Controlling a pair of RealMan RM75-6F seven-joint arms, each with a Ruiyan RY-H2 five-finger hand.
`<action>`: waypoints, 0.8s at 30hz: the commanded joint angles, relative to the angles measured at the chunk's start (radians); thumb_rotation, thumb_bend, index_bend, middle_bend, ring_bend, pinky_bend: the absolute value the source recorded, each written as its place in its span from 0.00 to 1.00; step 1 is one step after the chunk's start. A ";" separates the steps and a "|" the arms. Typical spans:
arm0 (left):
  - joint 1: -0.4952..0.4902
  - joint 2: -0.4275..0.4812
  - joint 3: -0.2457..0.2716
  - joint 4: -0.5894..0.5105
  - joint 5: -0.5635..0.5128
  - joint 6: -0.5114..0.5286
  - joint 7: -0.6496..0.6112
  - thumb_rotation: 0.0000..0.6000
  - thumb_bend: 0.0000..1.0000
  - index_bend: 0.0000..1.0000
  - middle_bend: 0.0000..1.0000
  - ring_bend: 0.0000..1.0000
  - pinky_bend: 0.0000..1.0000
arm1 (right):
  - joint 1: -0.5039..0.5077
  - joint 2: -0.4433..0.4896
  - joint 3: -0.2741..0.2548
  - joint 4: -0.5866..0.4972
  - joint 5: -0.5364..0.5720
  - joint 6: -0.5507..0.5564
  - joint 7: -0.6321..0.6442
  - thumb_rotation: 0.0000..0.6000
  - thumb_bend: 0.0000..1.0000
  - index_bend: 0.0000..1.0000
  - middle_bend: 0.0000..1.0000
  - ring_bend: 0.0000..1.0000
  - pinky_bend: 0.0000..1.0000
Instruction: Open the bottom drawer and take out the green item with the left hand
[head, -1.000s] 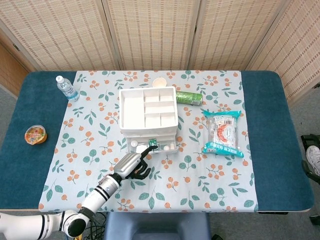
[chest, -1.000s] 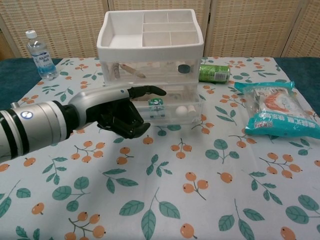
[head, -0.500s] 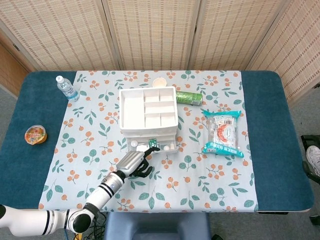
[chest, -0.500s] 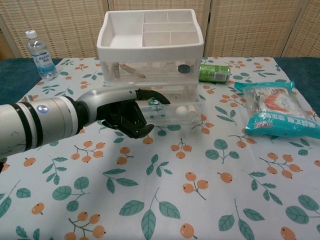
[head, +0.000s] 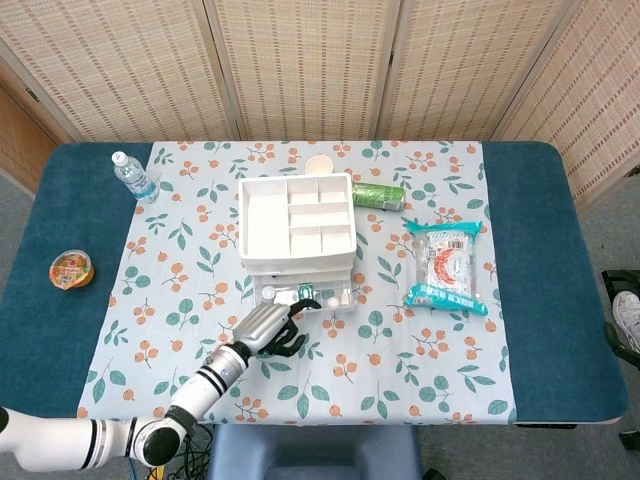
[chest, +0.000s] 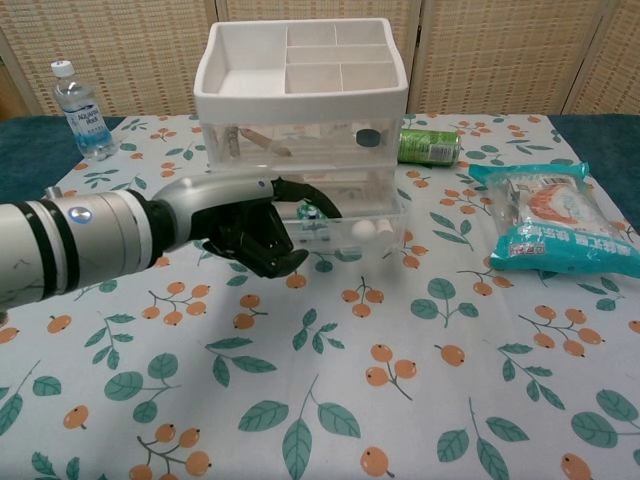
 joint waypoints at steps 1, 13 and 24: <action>0.002 0.008 0.005 -0.007 0.006 -0.003 -0.006 1.00 0.51 0.21 0.91 1.00 1.00 | 0.000 0.001 0.000 -0.002 -0.001 0.000 -0.002 1.00 0.36 0.13 0.23 0.22 0.25; 0.010 0.037 0.031 -0.049 0.038 -0.004 -0.023 1.00 0.51 0.22 0.91 1.00 1.00 | 0.000 0.003 0.000 -0.013 -0.003 0.004 -0.014 1.00 0.36 0.13 0.23 0.22 0.25; 0.012 0.030 0.053 -0.061 0.059 -0.001 -0.025 1.00 0.51 0.21 0.91 1.00 1.00 | -0.004 0.005 -0.001 -0.014 -0.002 0.008 -0.014 1.00 0.36 0.13 0.23 0.22 0.25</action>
